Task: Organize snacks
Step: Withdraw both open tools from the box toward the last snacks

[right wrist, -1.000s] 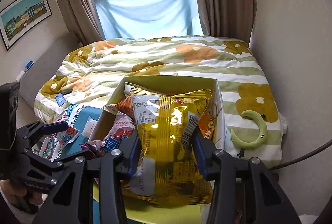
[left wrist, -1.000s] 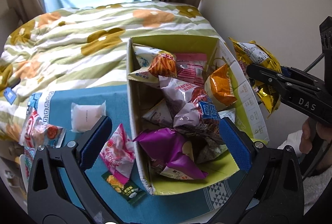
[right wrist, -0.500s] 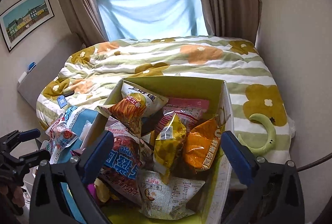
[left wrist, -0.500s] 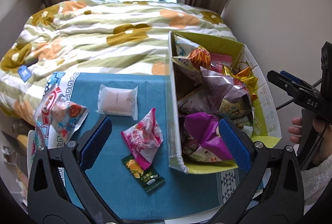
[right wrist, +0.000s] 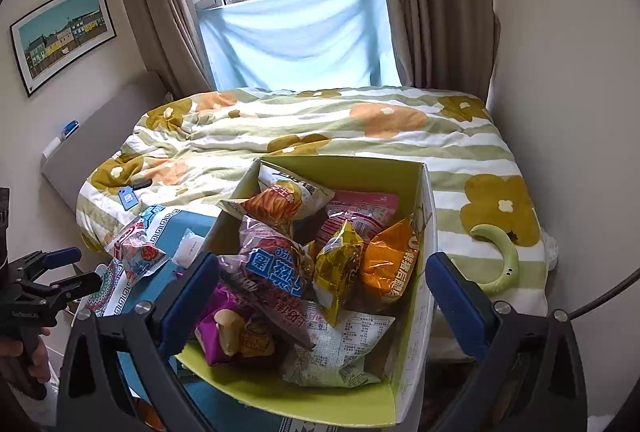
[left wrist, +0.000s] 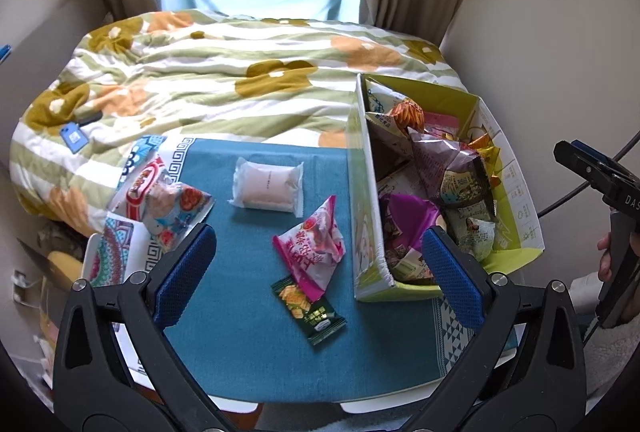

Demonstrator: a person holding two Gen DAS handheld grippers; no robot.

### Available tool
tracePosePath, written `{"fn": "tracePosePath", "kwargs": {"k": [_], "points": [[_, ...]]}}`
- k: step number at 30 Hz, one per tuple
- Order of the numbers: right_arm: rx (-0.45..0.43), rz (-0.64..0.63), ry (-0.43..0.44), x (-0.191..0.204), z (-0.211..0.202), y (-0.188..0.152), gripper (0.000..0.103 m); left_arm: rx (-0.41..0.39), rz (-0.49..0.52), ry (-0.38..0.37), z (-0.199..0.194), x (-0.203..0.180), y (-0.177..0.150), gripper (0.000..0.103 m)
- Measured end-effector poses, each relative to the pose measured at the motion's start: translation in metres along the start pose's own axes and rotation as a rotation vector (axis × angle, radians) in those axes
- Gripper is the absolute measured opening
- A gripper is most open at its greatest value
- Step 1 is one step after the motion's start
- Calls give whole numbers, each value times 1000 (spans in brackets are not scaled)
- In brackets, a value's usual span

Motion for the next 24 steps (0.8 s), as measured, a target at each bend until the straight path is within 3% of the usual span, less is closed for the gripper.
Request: {"fn": "tracePosePath", "kwargs": {"k": [5, 12, 18, 24], "points": [[-9, -26, 33, 20, -8, -8, 103, 19, -22, 57, -6, 23, -22, 102], [-27, -59, 62, 62, -14, -19, 103, -16, -47, 98, -17, 68, -42, 102], [-54, -39, 39, 98, -15, -32, 103, -17, -48, 62, -11, 118, -41, 102], [-52, 30, -10, 135, -1, -44, 103, -1, 14, 45, -7, 169, -22, 102]]}}
Point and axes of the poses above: each gripper's, at about its wrist camera, not at the fingertips, and z roughly the way its jaws point, x to its left, y to its top, the point moved 6 cm from there along z, roughly the way its jaws point, and after that the axes turned 11 degrees about x, right-handed, at the moved point
